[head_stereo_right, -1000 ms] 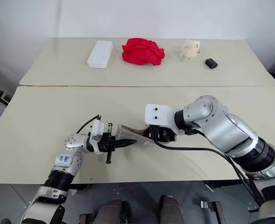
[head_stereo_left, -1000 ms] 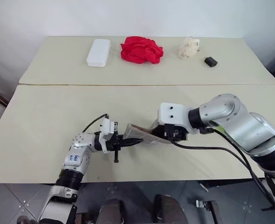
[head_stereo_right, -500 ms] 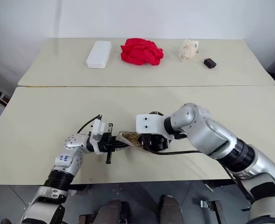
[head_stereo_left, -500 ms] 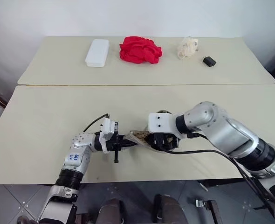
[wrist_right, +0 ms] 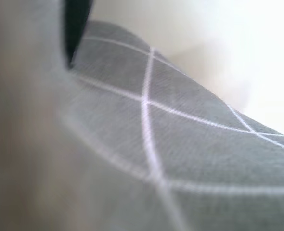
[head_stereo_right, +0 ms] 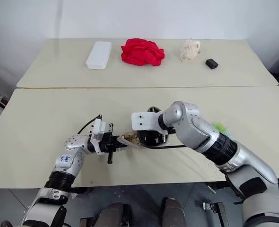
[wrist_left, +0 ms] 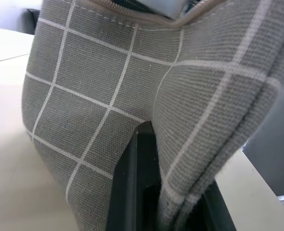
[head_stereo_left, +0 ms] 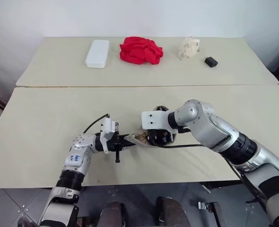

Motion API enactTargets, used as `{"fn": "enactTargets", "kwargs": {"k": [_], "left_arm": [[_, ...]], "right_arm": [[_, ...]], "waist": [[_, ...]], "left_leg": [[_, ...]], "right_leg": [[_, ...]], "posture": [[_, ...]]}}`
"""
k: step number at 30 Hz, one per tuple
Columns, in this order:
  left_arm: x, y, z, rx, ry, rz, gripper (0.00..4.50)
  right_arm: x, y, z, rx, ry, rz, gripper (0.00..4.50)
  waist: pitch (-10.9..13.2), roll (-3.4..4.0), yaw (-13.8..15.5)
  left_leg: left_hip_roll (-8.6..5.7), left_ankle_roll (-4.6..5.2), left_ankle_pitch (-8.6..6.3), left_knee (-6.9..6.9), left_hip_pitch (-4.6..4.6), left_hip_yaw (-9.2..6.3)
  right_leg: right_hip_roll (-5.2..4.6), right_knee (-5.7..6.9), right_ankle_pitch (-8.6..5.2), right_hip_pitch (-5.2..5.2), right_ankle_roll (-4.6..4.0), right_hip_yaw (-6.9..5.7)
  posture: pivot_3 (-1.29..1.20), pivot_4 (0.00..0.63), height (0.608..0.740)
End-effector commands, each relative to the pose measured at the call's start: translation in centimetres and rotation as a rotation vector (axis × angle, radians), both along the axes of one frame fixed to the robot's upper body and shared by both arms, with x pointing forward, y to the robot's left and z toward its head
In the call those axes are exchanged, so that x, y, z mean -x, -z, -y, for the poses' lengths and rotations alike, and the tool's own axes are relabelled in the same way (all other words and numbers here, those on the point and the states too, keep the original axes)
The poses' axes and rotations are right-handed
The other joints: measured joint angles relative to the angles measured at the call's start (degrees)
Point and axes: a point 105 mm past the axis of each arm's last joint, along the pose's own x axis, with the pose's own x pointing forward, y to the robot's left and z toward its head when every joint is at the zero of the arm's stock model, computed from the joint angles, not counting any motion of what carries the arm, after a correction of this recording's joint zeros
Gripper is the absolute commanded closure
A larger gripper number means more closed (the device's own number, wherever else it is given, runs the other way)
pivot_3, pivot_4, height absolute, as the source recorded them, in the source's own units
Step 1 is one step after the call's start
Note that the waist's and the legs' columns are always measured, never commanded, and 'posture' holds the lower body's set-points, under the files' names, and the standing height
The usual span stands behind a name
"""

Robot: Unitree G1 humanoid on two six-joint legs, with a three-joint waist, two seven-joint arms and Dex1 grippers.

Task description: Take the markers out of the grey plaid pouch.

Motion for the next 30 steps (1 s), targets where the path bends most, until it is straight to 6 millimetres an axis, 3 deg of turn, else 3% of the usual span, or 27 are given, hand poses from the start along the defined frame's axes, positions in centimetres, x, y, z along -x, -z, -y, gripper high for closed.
{"fn": "enactTargets", "kwargs": {"k": [1, 8, 15, 18, 21, 25, 30], "left_arm": [[1.0, -1.1, 0.9, 0.021, 0.081, 0.045, 4.5], [3.1, -1.7, 0.1, 0.002, 0.229, -0.079, 4.5], [5.5, -3.7, -0.1, 0.049, 0.442, -0.301, 4.5], [5.0, -3.7, -1.1, 0.06, 0.441, -0.398, 4.5], [3.7, -2.5, -1.4, 0.024, 0.358, -0.358, 4.5], [0.7, -2.4, -0.8, 0.049, 0.148, -0.112, 4.5], [-0.5, -2.0, -0.5, 0.028, 0.029, 0.131, 4.5]], "right_arm": [[-0.2, -2.3, 0.6, -0.153, 0.101, -0.078, 0.02], [-0.5, -3.4, 4.5, -0.055, 0.132, -0.04, 0.02], [2.3, -3.7, 4.2, 0.077, -0.024, -0.056, 0.02], [4.0, -2.9, 4.2, 0.127, -0.085, -0.131, 0.02], [5.2, -2.1, 4.1, 0.13, -0.115, -0.229, 0.02], [6.5, -0.8, 4.3, 0.107, -0.098, -0.383, 0.02], [5.5, -0.3, 4.2, 0.034, -0.006, -0.407, 0.02]], "waist": [[0.0, 0.0, 0.0], [0.0, 0.0, -0.2], [0.0, 0.0, -0.3], [0.0, 0.0, -0.1], [0.0, 0.0, -0.1], [0.0, -0.01, 0.1], [0.0, -0.01, -0.1]], "left_leg": [[0.0, 0.0, 0.0, 0.0, 0.0, -0.01], [0.0, 0.0, 0.0, -0.06, -0.02, -0.02], [0.02, -0.03, -0.01, -0.07, 0.0, 0.01], [0.01, -0.03, -0.01, -0.05, -0.01, -0.01], [0.0, -0.03, -0.01, 0.0, 0.01, -0.02], [0.0, -0.03, -0.01, 0.0, 0.02, -0.01], [0.01, -0.03, -0.01, -0.01, 0.01, -0.01]], "right_leg": [[0.0, 0.02, 0.0, 0.0, 0.0, -0.01], [0.0, -0.03, 0.0, -0.02, 0.0, 0.01], [0.03, -0.01, -0.01, -0.06, -0.02, 0.07], [0.03, -0.02, -0.01, -0.05, -0.02, 0.07], [0.03, -0.01, -0.01, -0.01, -0.02, 0.07], [0.02, -0.01, -0.01, -0.01, -0.02, 0.06], [0.02, -0.03, -0.01, -0.02, -0.02, 0.06]], "posture": [[0.0, 0.15, 0.74], [0.0, 0.15, 0.74], [0.0, 0.15, 0.74], [0.0, 0.15, 0.74], [0.0, 0.15, 0.74], [0.0, 0.15, 0.74], [0.0, 0.15, 0.74]]}}
